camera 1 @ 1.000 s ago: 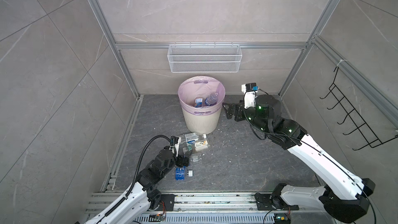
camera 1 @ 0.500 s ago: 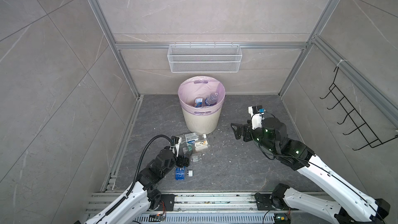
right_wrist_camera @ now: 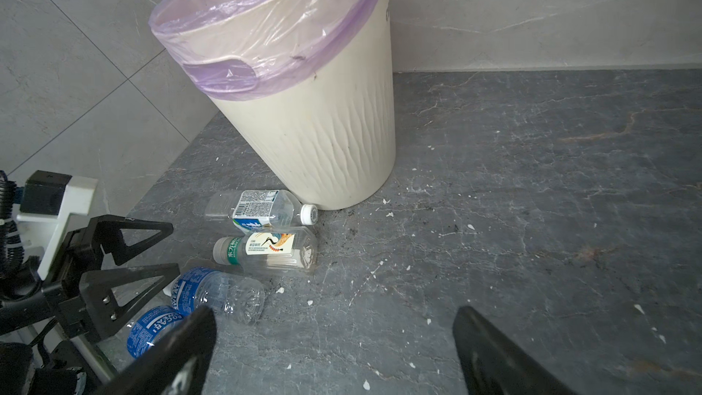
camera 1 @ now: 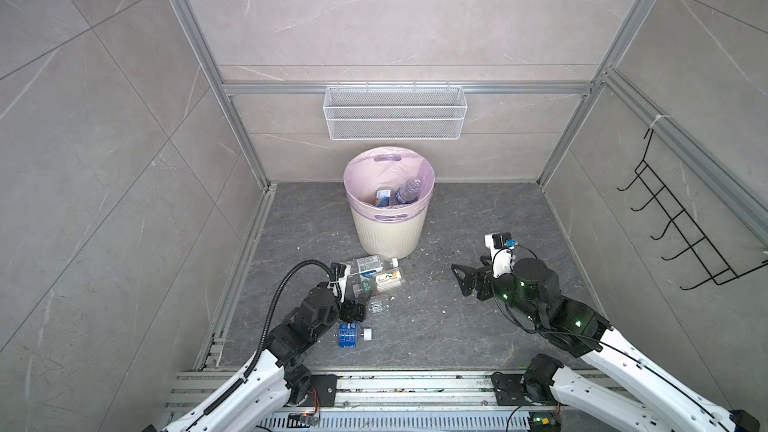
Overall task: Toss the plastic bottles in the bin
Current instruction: 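Draw the right gripper back from the bin toward the robot, then move the left gripper over the blue POCARI SWEAT bottle near the cluster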
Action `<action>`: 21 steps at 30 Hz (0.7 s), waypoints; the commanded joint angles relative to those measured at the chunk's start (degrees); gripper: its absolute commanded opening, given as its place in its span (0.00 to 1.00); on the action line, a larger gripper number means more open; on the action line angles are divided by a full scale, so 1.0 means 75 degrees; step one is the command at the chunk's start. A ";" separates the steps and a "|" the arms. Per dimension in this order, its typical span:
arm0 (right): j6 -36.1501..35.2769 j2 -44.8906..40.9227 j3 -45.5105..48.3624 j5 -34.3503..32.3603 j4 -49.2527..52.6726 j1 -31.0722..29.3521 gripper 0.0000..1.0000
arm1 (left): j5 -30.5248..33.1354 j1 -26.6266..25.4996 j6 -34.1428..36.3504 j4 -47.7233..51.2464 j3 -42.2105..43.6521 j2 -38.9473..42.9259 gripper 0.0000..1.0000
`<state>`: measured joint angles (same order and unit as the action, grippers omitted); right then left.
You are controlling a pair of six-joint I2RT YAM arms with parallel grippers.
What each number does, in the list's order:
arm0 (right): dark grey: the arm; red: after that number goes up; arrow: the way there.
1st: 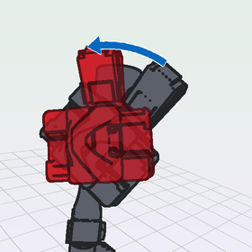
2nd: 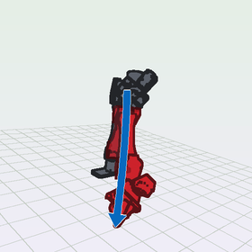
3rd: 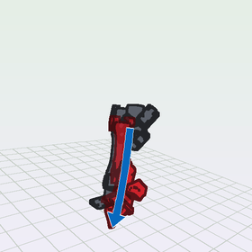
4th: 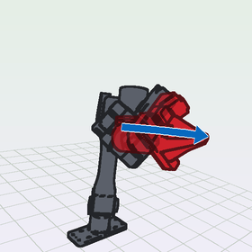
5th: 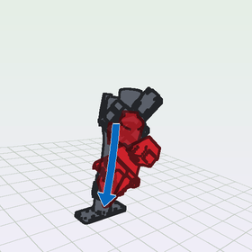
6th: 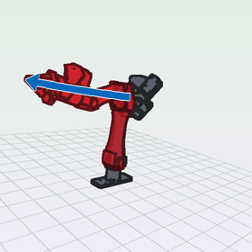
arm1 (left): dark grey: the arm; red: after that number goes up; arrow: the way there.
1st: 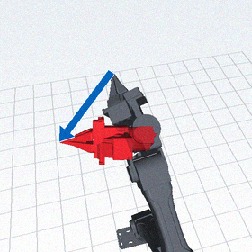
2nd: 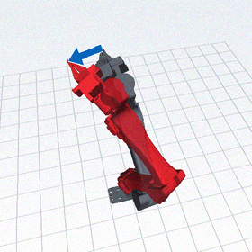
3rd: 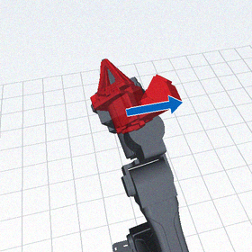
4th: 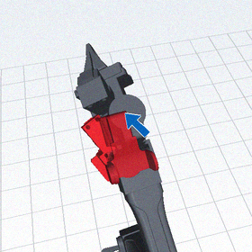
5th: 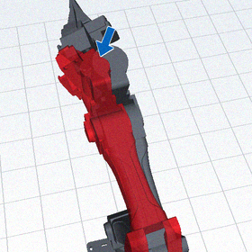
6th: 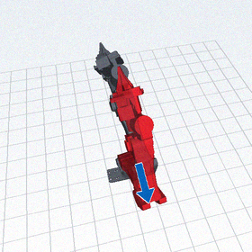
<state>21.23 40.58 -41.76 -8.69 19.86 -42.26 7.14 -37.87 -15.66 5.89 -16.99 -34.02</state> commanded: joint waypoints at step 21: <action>0.0146 -0.0236 0.2263 -0.0353 -0.1097 -0.0049 0.99 | 0.0247 -0.0060 -0.0281 0.1357 -0.1107 -0.0584 0.99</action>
<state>22.87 38.06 -26.20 -10.07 14.74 -42.26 8.45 -38.00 -16.49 13.98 -22.94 -39.05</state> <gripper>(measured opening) 0.992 0.985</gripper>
